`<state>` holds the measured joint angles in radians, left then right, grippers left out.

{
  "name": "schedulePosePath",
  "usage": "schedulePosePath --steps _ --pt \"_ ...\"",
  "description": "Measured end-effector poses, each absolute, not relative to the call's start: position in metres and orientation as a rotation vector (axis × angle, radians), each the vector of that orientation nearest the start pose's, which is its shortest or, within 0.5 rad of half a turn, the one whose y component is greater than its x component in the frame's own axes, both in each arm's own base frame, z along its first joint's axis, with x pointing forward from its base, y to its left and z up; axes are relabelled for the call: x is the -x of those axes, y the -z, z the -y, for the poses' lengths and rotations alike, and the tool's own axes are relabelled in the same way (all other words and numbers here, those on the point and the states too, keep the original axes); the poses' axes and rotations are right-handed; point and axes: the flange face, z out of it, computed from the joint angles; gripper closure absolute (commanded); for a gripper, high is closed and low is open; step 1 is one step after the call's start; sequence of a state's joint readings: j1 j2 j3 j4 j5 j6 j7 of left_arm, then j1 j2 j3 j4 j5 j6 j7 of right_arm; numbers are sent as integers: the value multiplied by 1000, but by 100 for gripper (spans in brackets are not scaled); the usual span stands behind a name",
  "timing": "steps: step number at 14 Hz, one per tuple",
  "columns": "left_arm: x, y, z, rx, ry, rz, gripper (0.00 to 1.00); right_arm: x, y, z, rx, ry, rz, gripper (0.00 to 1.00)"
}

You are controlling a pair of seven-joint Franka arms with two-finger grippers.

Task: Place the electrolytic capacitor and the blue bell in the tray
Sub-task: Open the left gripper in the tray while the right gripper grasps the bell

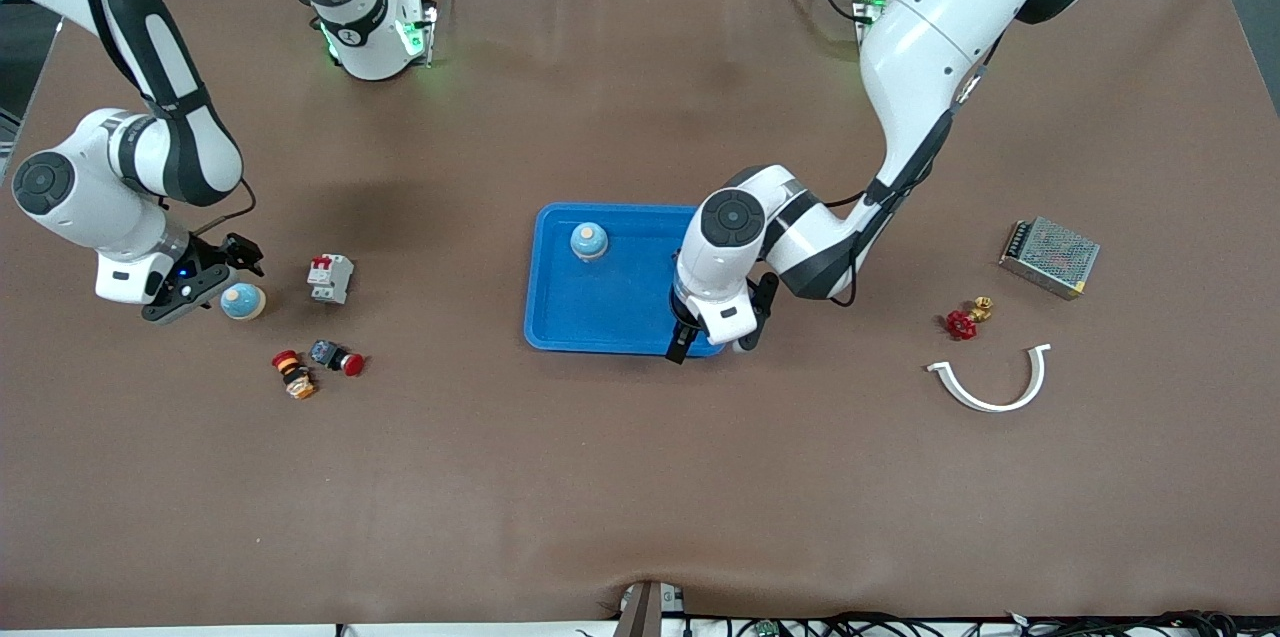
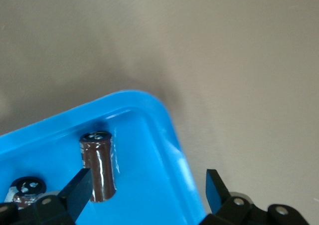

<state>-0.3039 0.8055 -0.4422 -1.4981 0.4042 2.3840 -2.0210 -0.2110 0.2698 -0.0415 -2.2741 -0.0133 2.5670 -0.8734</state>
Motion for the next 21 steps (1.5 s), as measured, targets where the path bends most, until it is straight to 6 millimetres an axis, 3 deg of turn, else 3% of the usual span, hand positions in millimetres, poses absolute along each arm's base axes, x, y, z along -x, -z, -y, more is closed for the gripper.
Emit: schedulePosePath --steps 2,7,13,16,21 --pt "-585 -260 439 2809 87 1758 0 -522 -235 135 3010 19 993 0" --pt "-610 -323 402 2861 197 1603 0 -521 -228 145 3003 17 1008 0" --pt "-620 -392 355 2906 229 1373 0 -518 -214 158 2996 19 1034 0" --pt "-623 -422 325 2913 218 1261 0 -519 -210 158 2993 12 1035 0" --pt "-634 -469 255 2938 196 1088 0 -522 -202 159 2988 0 1034 0"
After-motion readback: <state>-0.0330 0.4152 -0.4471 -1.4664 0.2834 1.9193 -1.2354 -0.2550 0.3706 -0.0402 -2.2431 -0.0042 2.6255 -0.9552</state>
